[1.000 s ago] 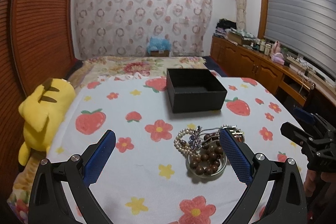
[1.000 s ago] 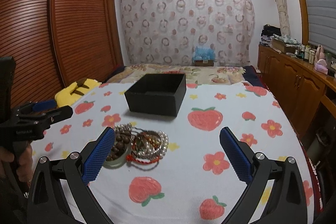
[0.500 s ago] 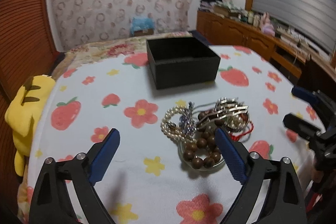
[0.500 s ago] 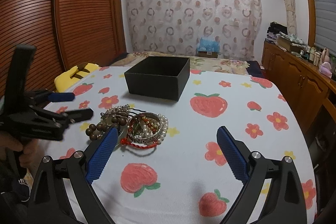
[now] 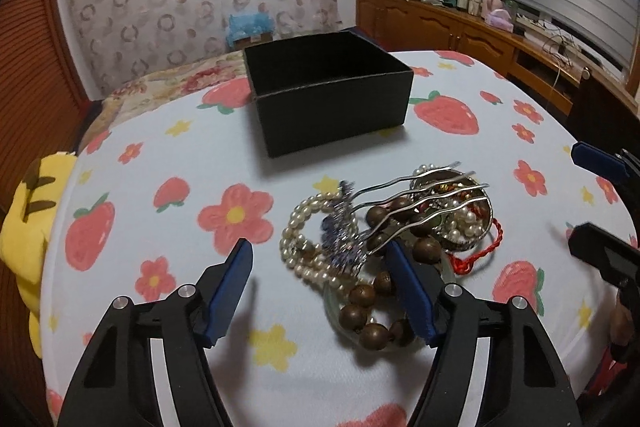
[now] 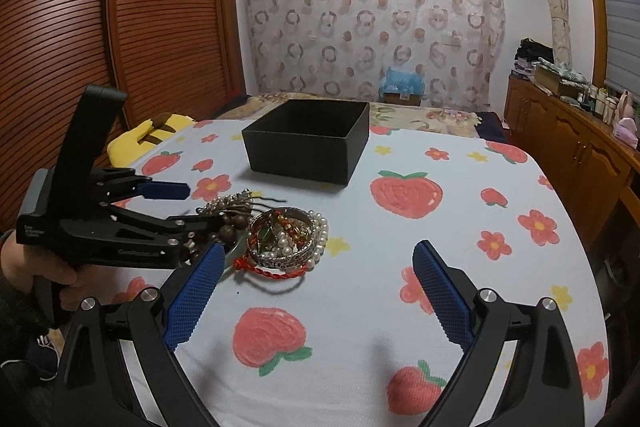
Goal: Organize jewelry
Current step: 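Move the open left gripper down over the silver hair comb, then close the left gripper on the silver hair comb and lift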
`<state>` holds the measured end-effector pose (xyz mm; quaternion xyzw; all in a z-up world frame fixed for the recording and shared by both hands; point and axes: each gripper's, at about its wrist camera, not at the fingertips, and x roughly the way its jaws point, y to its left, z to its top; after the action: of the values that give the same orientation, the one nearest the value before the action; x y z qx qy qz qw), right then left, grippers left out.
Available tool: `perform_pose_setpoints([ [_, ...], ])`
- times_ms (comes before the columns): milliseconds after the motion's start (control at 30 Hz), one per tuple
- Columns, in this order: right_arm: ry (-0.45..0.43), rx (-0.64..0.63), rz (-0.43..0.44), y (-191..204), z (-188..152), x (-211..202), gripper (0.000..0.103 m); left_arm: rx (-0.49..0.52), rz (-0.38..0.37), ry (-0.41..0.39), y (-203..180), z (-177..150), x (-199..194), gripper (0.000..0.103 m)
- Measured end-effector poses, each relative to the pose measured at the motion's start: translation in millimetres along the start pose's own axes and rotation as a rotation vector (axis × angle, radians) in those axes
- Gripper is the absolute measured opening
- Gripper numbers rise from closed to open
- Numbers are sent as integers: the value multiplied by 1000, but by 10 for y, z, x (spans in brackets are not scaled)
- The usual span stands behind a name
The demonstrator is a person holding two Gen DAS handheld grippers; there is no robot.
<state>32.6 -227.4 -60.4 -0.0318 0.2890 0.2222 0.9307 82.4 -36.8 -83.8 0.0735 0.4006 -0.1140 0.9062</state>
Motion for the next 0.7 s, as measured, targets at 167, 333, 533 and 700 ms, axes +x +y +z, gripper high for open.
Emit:
perform_pose_setpoints([
  [167, 2, 1, -3, 6, 0, 6, 96, 3, -23, -12, -20, 55, -18, 50],
  [333, 2, 0, -3, 15, -21, 4, 96, -6, -39, -24, 15, 106, -41, 31],
  [533, 7, 1, -2, 15, -30, 14, 96, -3, -29, -29, 57, 217, 16, 24],
  [700, 6, 0, -3, 16, -47, 13, 96, 19, -9, -36, 55, 303, 51, 25],
])
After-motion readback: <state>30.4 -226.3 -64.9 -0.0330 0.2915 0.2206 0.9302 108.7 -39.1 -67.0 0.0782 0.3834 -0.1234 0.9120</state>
